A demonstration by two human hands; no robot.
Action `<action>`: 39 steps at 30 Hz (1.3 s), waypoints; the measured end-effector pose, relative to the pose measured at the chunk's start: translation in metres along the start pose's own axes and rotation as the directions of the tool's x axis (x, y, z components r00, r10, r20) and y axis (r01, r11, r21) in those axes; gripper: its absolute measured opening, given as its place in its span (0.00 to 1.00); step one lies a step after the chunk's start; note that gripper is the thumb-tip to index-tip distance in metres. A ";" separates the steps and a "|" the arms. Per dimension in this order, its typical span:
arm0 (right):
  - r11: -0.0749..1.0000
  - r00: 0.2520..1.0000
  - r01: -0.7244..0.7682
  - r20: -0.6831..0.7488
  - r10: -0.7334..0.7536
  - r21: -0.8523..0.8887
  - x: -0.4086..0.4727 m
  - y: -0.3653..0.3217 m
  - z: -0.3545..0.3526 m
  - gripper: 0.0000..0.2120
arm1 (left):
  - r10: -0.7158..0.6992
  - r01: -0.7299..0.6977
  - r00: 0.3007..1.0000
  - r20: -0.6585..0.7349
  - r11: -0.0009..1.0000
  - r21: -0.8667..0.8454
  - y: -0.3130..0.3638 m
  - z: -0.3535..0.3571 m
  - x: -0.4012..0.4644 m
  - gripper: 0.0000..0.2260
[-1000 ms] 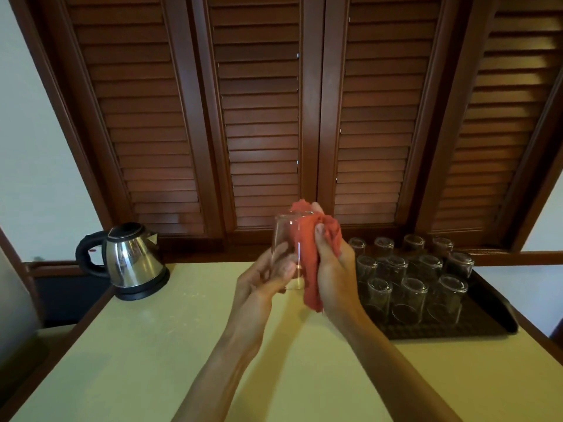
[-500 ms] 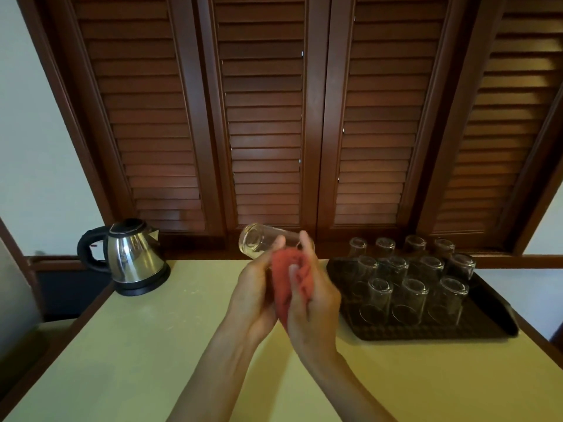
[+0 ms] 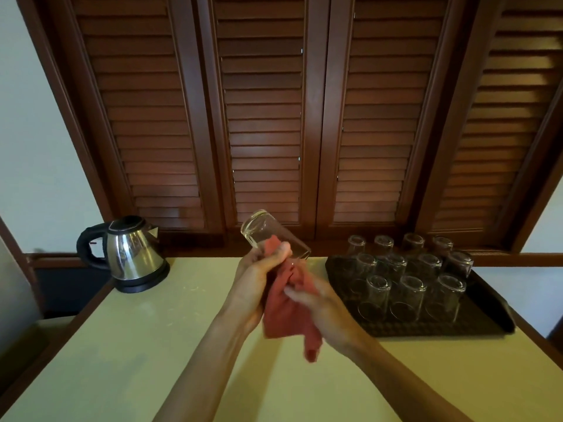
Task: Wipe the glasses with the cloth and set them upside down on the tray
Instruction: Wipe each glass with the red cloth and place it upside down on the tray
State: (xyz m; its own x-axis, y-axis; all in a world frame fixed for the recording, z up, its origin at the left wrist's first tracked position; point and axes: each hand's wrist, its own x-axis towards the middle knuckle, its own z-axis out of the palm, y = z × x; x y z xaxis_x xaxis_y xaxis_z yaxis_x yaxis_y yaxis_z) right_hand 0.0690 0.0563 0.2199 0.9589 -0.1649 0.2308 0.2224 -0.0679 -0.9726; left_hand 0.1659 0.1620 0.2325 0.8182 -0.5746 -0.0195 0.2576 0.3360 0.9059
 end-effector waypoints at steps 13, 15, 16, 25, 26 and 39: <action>0.106 0.876 0.241 0.170 -0.451 -0.965 0.033 0.020 -0.002 0.51 | 0.045 -0.076 0.983 0.176 0.981 0.176 0.005 -0.007 0.008 0.22; 0.650 0.931 0.292 0.052 -0.362 -0.701 0.023 0.015 0.009 0.45 | 0.061 -0.088 0.982 0.179 0.985 0.149 0.005 -0.010 0.010 0.21; 0.924 0.980 0.193 0.021 -0.197 -0.331 0.016 0.008 0.015 0.38 | 0.068 -0.087 0.983 0.170 0.991 0.106 0.004 -0.012 0.011 0.20; 0.604 0.949 -0.187 -0.017 0.315 0.775 -0.008 0.009 -0.004 0.38 | 0.183 -0.203 0.973 0.140 0.969 0.142 0.012 -0.028 0.011 0.27; 0.660 0.929 -0.150 -0.124 0.348 0.736 -0.009 0.005 -0.008 0.37 | 0.180 -0.197 0.974 0.135 0.972 0.125 0.013 -0.031 0.010 0.28; 0.879 0.861 0.378 -0.238 -0.449 -0.292 0.007 0.018 0.022 0.26 | 0.267 -0.269 0.963 0.032 0.959 0.093 0.007 0.004 -0.004 0.21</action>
State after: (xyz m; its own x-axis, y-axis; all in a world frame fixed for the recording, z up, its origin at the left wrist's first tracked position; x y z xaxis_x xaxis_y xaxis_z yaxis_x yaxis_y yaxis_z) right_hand 0.0834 0.0759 0.2032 0.6837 -0.3461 0.6424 0.5061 -0.4094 -0.7591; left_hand 0.1624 0.1638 0.2402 0.8405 -0.4876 0.2364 -0.0209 0.4067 0.9133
